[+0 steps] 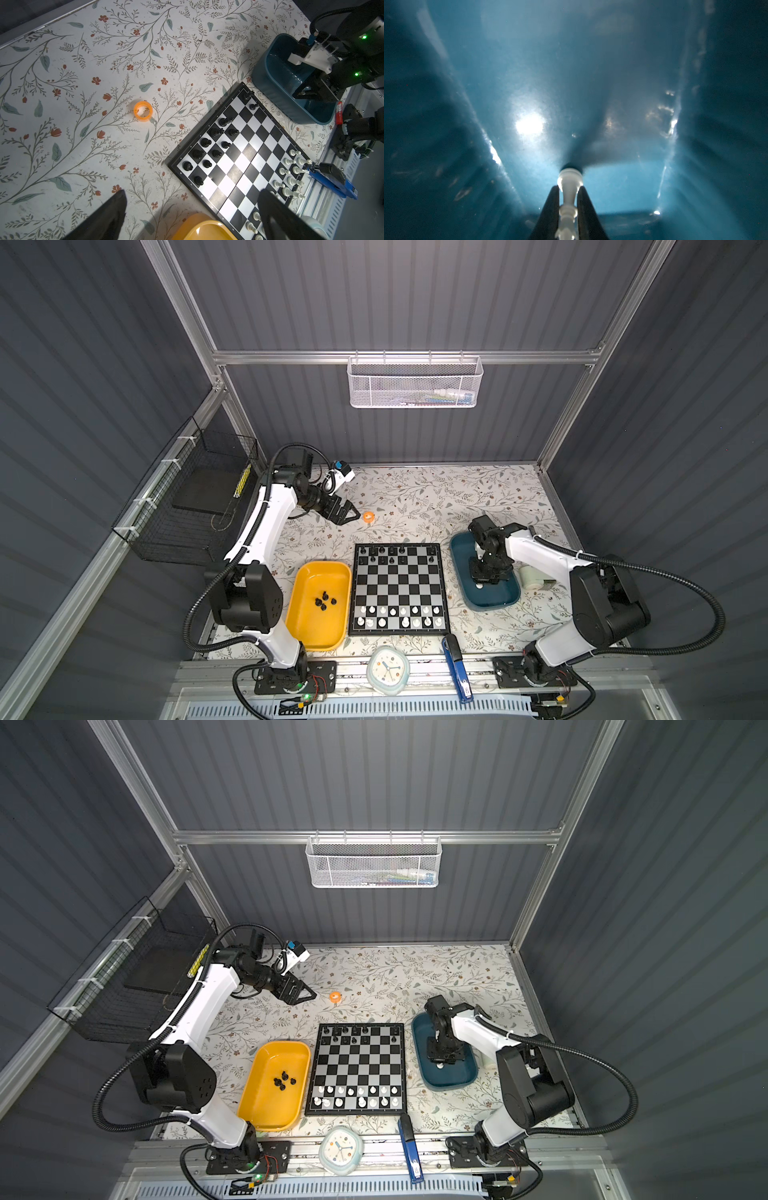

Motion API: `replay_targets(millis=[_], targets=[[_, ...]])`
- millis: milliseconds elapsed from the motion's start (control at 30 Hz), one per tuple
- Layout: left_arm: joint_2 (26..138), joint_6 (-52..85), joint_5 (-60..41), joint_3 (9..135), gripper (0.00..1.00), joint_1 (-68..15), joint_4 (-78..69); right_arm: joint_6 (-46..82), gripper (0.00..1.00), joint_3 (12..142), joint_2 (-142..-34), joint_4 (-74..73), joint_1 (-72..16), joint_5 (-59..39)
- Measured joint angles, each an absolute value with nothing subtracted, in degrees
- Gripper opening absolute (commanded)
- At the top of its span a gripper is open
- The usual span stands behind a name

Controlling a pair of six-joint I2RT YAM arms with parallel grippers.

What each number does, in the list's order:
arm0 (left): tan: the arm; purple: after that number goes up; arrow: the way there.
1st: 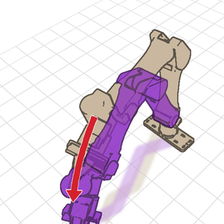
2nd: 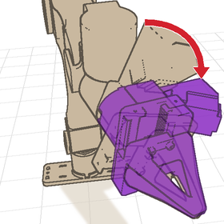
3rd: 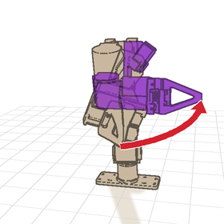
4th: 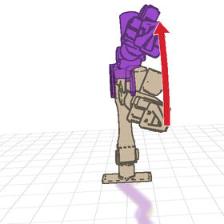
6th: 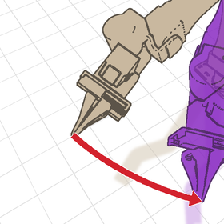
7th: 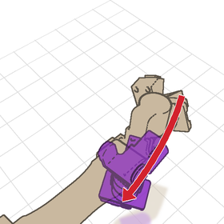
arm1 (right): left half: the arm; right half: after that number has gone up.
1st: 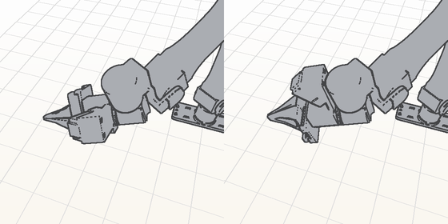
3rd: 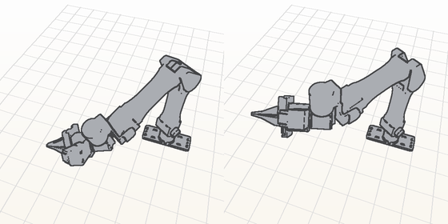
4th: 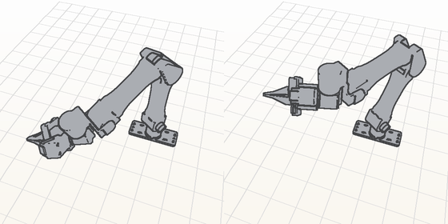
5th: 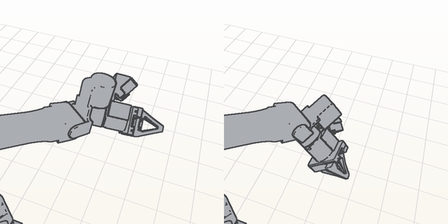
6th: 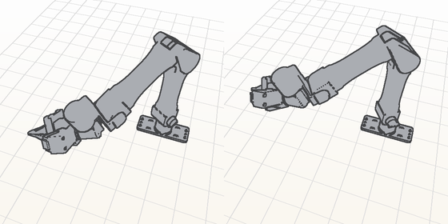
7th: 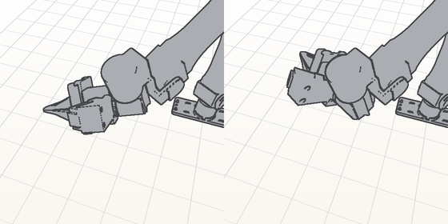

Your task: Set up the chess pieces on the board

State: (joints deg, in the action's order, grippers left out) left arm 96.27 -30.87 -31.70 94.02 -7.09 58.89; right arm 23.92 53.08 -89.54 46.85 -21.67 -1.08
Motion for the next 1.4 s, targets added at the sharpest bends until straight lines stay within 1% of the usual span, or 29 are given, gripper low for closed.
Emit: replay_targets(millis=[633, 900, 1400], targets=[[96.2, -30.9, -31.5, 93.3, 0.99, -7.1, 58.7, 22.4, 0.18, 54.5, -89.2, 48.1, -21.7, -1.8], [96.1, -30.9, -31.0, 93.0, 1.00, -7.1, 58.7, 22.0, 0.18, 56.1, -87.2, 49.9, -21.8, -2.0], [94.1, -30.9, -30.4, 92.1, 0.99, -7.1, 58.7, 21.6, 0.18, 65.7, -85.8, 56.5, -25.8, -1.5]])
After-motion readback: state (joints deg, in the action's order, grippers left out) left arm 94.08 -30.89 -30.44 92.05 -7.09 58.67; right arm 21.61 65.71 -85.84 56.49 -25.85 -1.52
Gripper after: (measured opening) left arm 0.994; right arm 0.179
